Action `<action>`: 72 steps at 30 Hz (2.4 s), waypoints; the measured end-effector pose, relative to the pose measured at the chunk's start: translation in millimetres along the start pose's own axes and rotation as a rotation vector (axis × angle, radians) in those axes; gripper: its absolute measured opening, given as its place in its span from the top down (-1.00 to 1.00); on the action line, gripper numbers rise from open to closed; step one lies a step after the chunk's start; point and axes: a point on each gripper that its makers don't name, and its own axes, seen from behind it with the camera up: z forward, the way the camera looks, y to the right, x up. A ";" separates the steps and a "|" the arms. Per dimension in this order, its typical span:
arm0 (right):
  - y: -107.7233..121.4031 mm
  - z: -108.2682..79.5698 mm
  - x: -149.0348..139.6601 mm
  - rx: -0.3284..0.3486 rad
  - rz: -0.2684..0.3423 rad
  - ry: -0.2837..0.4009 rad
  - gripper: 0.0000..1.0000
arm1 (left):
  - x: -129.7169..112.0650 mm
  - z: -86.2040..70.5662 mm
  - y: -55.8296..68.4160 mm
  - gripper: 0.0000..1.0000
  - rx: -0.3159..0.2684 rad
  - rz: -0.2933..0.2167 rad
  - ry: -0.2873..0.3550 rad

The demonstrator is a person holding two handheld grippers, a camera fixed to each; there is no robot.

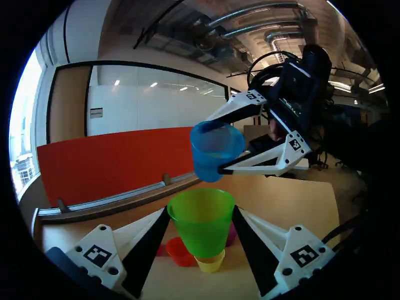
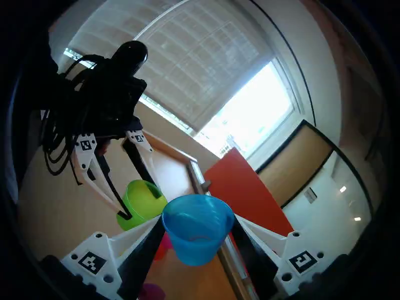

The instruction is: Pour water

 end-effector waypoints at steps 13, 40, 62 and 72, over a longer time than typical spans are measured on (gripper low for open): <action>4.7 8.9 9.3 -0.005 -0.067 -0.005 -0.83 | -0.8 -2.4 1.3 -0.77 -0.002 0.011 0.001; 11.6 23.0 19.1 -0.029 -0.204 -0.029 -0.83 | 5.1 -3.0 4.3 -0.77 -0.013 0.013 0.012; 14.7 26.5 22.1 -0.044 -0.276 -0.044 -0.82 | 7.0 -3.0 8.1 -0.77 -0.020 0.018 0.016; 15.9 25.2 22.9 -0.047 -0.300 -0.047 -0.82 | 7.6 -2.7 8.1 -0.77 -0.019 0.022 0.016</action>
